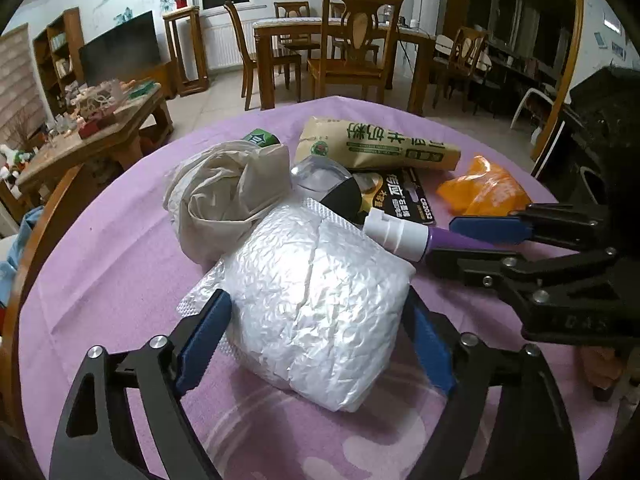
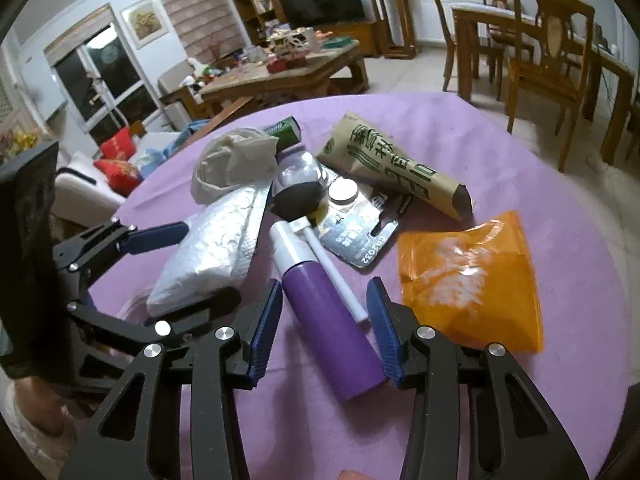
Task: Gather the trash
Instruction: 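Grasp the foil package with the left tool while the right tool grasps the purple spray bottle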
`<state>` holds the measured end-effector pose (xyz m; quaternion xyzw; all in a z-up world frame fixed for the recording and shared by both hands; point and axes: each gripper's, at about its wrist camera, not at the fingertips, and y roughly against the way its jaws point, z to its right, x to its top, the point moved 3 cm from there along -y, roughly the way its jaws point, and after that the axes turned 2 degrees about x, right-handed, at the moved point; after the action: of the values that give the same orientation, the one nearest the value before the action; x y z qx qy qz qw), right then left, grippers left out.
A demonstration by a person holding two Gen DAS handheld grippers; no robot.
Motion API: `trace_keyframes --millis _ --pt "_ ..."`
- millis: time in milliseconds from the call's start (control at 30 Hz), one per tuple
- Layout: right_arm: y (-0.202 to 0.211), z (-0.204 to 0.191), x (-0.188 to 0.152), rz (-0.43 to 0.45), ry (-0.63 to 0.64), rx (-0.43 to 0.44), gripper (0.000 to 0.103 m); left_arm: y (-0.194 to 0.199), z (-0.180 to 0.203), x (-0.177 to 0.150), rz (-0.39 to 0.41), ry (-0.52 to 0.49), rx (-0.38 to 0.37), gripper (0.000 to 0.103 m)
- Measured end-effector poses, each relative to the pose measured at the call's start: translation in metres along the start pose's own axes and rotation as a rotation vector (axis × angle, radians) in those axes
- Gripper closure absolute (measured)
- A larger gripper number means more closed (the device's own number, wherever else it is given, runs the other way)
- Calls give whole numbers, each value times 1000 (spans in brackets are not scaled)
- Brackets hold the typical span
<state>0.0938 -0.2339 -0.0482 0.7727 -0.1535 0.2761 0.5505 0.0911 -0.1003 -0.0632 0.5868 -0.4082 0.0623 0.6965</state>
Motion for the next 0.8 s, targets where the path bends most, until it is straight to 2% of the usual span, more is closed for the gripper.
trace_keyframes --millis 67,167,233,300,400,533,667,767,800 --pt "0 -3 0 -5 20 -15 59 2 -3 -1 9 13 -2 26" --pt "2 -7 -4 0 38 -39 66 5 -8 -4 26 35 -6 33" --pt "6 -8 -9 -3 14 -4 69 6 -12 -4 39 51 -10 43" --pt "11 -11 -17 -2 -3 23 70 9 -15 -5 49 64 -14 48" --pt "28 -15 -27 19 -20 56 77 9 -17 -6 58 82 -37 51" --pt "57 -11 -41 58 -50 106 77 11 -13 -5 62 100 -66 54" --pt "72 -9 -56 57 -48 79 77 17 -8 -10 56 102 -98 56" --pt "70 -6 -66 31 -27 16 77 25 0 -18 42 95 -126 56" --pt "70 -4 -68 14 -34 23 77 26 4 -20 37 83 -129 56"
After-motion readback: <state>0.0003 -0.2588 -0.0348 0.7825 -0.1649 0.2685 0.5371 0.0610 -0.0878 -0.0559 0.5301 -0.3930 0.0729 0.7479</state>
